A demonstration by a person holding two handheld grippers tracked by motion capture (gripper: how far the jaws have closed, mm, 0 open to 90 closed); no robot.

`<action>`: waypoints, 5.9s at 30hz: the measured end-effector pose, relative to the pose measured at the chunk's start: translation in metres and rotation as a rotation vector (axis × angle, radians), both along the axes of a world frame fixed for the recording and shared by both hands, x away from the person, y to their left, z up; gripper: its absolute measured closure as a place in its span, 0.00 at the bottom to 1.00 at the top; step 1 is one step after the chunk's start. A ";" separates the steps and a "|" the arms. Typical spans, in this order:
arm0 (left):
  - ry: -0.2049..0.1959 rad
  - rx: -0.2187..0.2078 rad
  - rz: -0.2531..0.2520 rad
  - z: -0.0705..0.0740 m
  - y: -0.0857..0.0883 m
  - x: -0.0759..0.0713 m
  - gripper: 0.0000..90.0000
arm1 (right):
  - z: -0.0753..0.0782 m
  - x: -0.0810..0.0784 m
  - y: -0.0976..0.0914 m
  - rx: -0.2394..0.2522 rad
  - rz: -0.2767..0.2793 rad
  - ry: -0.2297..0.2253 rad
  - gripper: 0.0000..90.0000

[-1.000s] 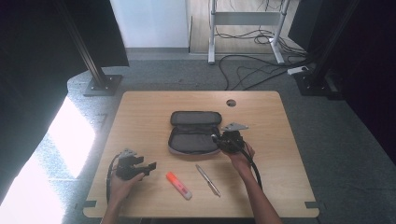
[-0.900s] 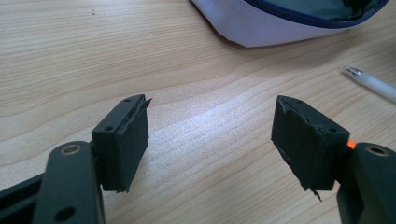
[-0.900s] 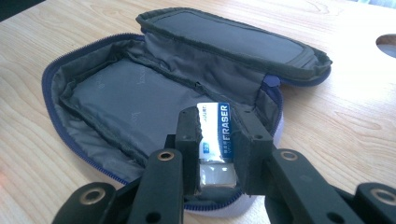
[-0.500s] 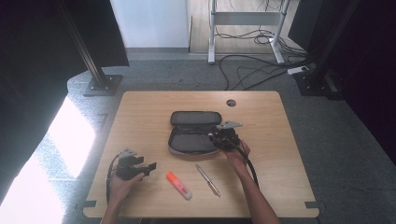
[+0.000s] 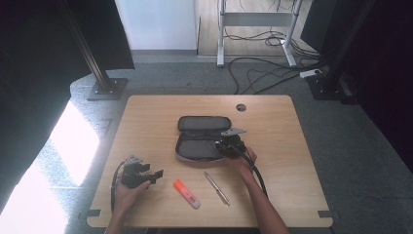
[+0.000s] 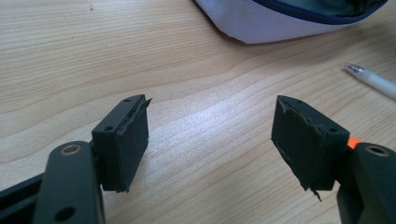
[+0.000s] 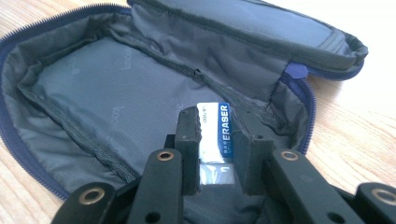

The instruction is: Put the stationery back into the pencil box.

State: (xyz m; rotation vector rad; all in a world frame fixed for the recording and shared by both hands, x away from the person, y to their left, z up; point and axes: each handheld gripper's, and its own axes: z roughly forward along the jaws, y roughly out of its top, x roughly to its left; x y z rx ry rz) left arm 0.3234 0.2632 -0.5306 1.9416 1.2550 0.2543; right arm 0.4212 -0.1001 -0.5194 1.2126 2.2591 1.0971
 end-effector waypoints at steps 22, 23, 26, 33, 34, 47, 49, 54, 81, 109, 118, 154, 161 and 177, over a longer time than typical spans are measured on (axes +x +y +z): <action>0.002 -0.008 -0.001 0.000 0.001 -0.001 0.31 | -0.010 0.004 0.006 -0.101 -0.013 -0.006 0.63; 0.001 -0.009 -0.002 0.000 0.001 -0.001 0.31 | -0.009 0.003 0.006 -0.095 -0.018 -0.004 0.60; 0.000 -0.009 -0.005 0.001 0.000 -0.001 0.31 | -0.004 -0.002 0.004 -0.060 -0.020 -0.015 0.55; 0.002 -0.008 -0.004 0.000 0.000 -0.001 0.31 | 0.006 -0.023 -0.009 0.045 0.012 -0.049 0.51; 0.002 -0.008 -0.004 0.000 0.000 -0.001 0.31 | 0.006 -0.023 -0.009 0.045 0.012 -0.049 0.51; 0.001 -0.011 -0.010 0.001 -0.002 -0.001 0.31 | 0.009 -0.061 -0.019 0.113 0.049 -0.067 0.52; 0.001 -0.010 -0.011 0.001 -0.002 -0.002 0.31 | 0.009 -0.069 -0.020 0.121 0.060 -0.068 0.52; 0.006 -0.007 -0.013 0.000 -0.002 -0.001 0.31 | 0.007 -0.082 -0.023 0.143 0.064 -0.071 0.53; 0.001 -0.010 -0.004 0.001 0.001 -0.002 0.31 | -0.005 -0.115 -0.037 0.150 0.057 -0.052 0.54; -0.003 -0.011 -0.010 0.002 0.000 -0.003 0.31 | -0.012 -0.137 -0.010 0.104 0.112 -0.009 0.57; -0.002 -0.006 -0.007 0.002 0.001 -0.003 0.31 | -0.019 -0.137 0.000 0.076 0.128 0.014 0.58; -0.001 -0.008 -0.001 0.002 0.004 -0.003 0.31 | -0.027 -0.139 0.007 -0.050 0.135 0.015 0.87; -0.001 -0.011 0.001 0.002 0.005 -0.003 0.31 | -0.023 -0.138 0.004 -0.028 0.140 0.005 0.87; -0.004 -0.013 0.002 0.002 0.005 -0.003 0.31 | -0.001 -0.141 -0.009 0.055 0.119 -0.058 0.87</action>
